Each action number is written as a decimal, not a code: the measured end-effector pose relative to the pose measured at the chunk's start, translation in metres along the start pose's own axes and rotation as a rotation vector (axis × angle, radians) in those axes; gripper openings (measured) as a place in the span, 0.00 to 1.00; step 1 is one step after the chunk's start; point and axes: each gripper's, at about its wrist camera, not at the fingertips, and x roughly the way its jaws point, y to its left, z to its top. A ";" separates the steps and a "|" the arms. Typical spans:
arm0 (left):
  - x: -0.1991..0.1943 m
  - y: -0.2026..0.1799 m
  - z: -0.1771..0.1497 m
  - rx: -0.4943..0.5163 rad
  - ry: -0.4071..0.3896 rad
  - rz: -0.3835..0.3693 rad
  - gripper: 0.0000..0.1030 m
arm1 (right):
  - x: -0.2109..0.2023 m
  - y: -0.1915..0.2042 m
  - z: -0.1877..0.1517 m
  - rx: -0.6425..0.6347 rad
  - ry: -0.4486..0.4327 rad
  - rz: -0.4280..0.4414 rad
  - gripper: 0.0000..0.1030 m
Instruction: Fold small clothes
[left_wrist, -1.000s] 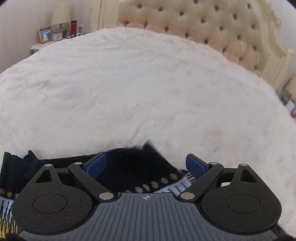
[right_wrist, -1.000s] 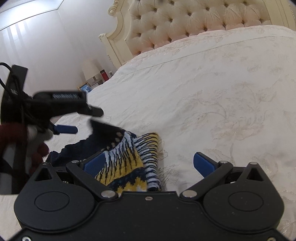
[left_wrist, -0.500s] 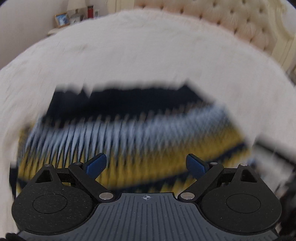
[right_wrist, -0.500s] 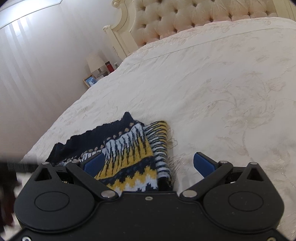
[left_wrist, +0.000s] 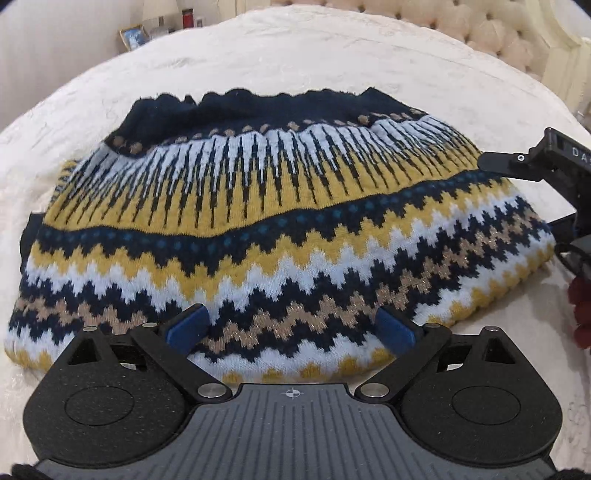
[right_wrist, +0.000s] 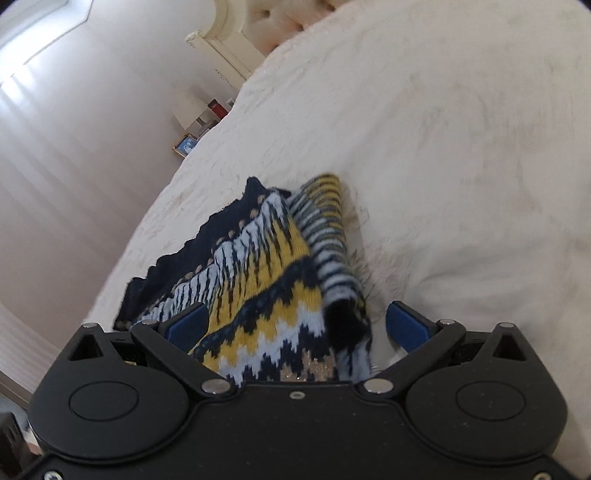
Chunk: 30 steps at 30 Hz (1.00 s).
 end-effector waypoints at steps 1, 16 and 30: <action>-0.002 0.001 -0.002 -0.010 0.006 -0.015 0.98 | 0.000 0.000 0.000 0.004 0.000 0.003 1.00; -0.041 0.010 -0.046 -0.052 0.069 -0.095 0.98 | 0.001 -0.024 0.006 0.205 0.005 0.162 1.00; -0.029 0.049 0.080 -0.162 -0.069 0.014 0.98 | 0.018 0.003 0.000 0.042 0.036 0.105 1.00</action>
